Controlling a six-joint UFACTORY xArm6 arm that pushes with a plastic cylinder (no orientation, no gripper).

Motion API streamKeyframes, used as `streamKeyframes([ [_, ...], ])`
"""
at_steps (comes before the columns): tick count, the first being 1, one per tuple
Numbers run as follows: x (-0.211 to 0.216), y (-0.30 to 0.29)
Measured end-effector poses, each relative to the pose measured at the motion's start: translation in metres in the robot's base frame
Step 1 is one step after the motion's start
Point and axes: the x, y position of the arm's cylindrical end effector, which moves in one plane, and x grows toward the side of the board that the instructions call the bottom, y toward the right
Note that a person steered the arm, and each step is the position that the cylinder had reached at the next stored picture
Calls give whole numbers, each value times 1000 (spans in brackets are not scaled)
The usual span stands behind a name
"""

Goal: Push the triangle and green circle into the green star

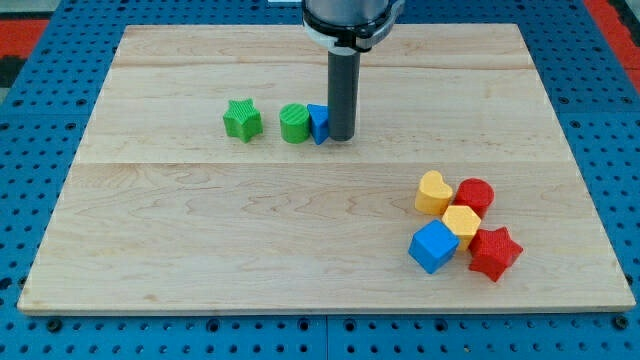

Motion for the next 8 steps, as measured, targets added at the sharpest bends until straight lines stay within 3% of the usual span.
streamKeyframes([
  [2,-5,-32],
  [5,1,-33],
  [6,-6,45],
  [8,-64,26],
])
